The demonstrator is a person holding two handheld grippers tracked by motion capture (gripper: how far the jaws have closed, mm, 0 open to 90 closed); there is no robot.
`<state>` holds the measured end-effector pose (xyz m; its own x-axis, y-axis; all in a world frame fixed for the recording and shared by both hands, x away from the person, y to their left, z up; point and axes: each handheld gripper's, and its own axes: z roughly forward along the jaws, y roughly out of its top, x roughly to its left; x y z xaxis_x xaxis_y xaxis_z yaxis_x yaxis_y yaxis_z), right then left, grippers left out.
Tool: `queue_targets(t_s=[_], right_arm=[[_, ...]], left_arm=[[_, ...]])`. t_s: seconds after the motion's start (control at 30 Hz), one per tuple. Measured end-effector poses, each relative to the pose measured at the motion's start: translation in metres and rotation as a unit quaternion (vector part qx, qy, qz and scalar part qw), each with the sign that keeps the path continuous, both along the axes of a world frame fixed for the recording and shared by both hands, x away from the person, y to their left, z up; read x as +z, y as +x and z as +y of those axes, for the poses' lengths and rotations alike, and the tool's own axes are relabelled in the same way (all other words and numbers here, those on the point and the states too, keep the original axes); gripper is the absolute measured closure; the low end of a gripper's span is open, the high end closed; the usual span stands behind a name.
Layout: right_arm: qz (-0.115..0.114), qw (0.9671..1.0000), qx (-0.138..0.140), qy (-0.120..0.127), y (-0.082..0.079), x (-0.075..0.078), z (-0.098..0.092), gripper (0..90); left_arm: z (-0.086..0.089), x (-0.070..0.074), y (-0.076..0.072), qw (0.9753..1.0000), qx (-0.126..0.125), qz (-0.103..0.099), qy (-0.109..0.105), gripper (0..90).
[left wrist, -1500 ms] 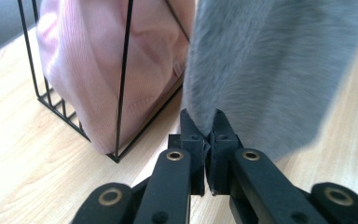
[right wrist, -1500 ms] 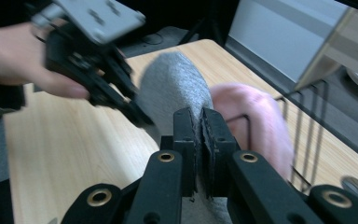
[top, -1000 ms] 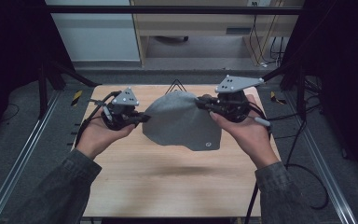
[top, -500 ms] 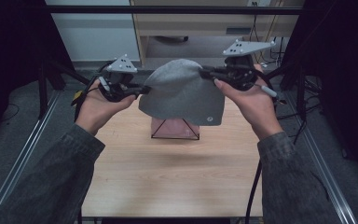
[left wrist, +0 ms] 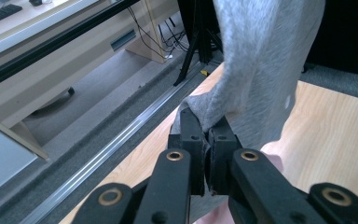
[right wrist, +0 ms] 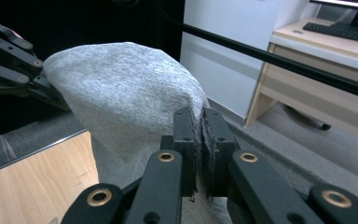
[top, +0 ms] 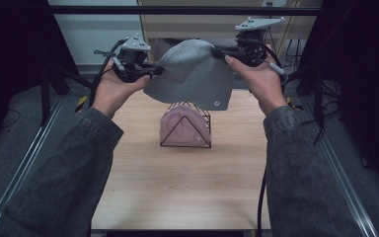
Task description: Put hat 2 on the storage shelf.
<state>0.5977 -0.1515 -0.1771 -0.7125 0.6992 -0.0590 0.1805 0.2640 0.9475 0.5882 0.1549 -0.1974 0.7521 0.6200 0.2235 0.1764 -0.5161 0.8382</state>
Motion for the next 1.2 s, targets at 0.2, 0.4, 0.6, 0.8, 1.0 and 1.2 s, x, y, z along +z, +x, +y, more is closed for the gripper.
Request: queue_targets(t_s=[0.2,0.4,0.6,0.8,1.0,1.2], right_arm=[[0.016,0.9998,-0.011,-0.005,0.025,-0.014,0.002,85.6],[0.031,0.9992,-0.023,-0.011,0.045,-0.027,0.003,85.6],[0.04,0.9986,-0.031,-0.015,0.057,-0.035,0.001,85.6],[0.043,0.9984,-0.026,-0.025,0.057,-0.041,0.004,85.6],[0.042,0.9985,-0.023,-0.027,0.055,-0.041,0.006,85.6],[0.046,0.9983,-0.024,-0.027,0.054,-0.043,0.006,85.6]], left_arm=[[-0.003,-0.01,0.019,0.9999,0.008,0.007,0.004,87.3],[-0.006,-0.023,0.039,0.9998,0.013,0.016,0.005,87.3],[-0.008,-0.032,0.05,0.9997,0.016,0.018,0.007,87.2],[-0.007,-0.038,0.053,0.9996,0.017,0.023,0.008,87.2],[-0.006,-0.04,0.052,0.9996,0.015,0.025,0.007,87.2],[-0.005,-0.045,0.052,0.9995,0.015,0.028,0.007,87.2]])
